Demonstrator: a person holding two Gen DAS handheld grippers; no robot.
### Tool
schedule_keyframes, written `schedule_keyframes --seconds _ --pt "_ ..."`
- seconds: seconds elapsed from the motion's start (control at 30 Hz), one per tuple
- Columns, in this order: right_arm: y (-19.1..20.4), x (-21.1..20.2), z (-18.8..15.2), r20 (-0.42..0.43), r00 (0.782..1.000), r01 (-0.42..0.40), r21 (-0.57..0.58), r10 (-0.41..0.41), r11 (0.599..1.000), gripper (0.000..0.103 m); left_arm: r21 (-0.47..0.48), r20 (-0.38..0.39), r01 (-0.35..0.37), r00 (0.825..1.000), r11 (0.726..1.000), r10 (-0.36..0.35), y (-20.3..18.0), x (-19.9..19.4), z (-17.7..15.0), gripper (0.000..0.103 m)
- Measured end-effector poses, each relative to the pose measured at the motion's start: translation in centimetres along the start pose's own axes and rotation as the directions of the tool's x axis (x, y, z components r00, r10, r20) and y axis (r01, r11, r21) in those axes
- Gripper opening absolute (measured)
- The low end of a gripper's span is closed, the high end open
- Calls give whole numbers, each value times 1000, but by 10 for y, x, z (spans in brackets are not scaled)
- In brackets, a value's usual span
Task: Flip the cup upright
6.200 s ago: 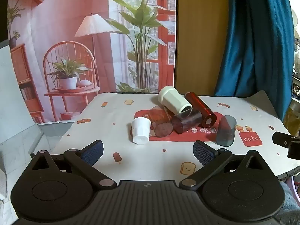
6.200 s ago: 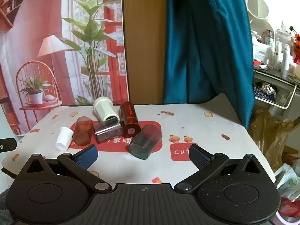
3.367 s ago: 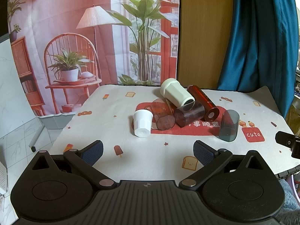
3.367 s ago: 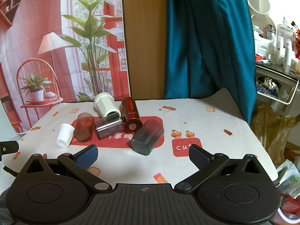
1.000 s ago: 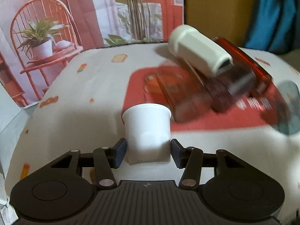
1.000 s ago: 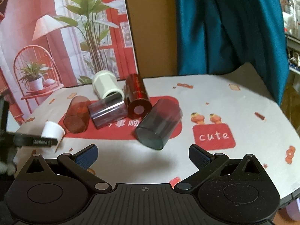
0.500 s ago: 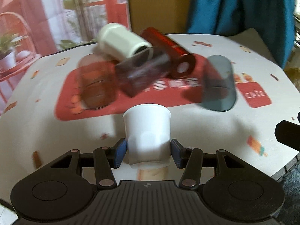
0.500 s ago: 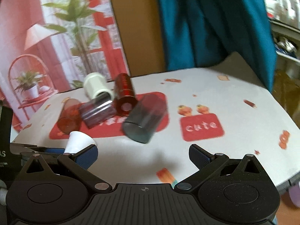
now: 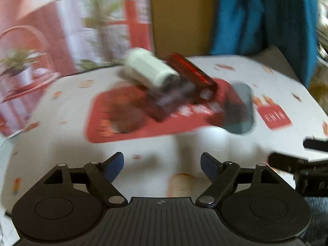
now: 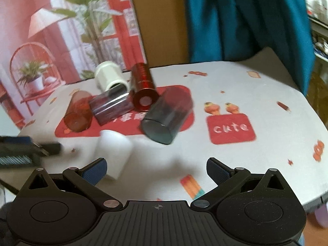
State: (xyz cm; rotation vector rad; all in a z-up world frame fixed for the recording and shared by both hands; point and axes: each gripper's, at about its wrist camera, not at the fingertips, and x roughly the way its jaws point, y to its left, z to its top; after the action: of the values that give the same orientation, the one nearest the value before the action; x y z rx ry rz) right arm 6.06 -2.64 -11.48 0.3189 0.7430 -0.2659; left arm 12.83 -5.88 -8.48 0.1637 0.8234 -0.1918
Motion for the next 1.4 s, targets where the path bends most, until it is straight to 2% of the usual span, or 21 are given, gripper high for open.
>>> schedule_keyframes --seconds 0.17,0.23,0.3,0.37,0.43,0.5,0.57,0.63,0.87,1.0,1.4 --pt "13 10 10 -23 997 -79 -1 79 997 102 -188 -30 -64 998 980 60 57 -22 -8 86" --pt "18 20 16 -44 994 -99 15 99 995 93 -223 -20 -121 993 967 120 73 -29 -18 86" --pt "23 36 22 -69 991 -114 27 116 993 90 -257 -15 -168 985 952 170 86 -34 -30 86" --pt "27 55 25 -102 989 -107 46 111 993 87 -295 -32 -193 981 936 192 95 -37 -41 86" --pt "29 74 28 -155 984 -71 96 86 993 78 -322 -51 -195 981 926 189 103 -43 -48 86" --pt "26 91 29 -192 978 -53 166 85 985 77 -324 -63 -189 982 927 178 103 -42 -52 86" --pt "21 101 31 -198 974 -62 227 108 972 71 -316 -60 -182 983 931 172 101 -43 -49 86" --pt "20 105 32 -203 969 -90 251 143 964 57 -307 -46 -171 985 936 165 101 -45 -48 86" --pt "16 89 9 -166 968 -135 275 186 952 56 -306 -77 -173 985 936 157 102 -38 -61 86" --pt "23 75 -4 -166 969 -151 200 186 968 54 -301 -82 -183 983 936 165 100 -38 -62 86" --pt "20 72 -9 -150 970 -164 193 194 967 54 -295 -83 -201 979 934 184 95 -44 -61 86"
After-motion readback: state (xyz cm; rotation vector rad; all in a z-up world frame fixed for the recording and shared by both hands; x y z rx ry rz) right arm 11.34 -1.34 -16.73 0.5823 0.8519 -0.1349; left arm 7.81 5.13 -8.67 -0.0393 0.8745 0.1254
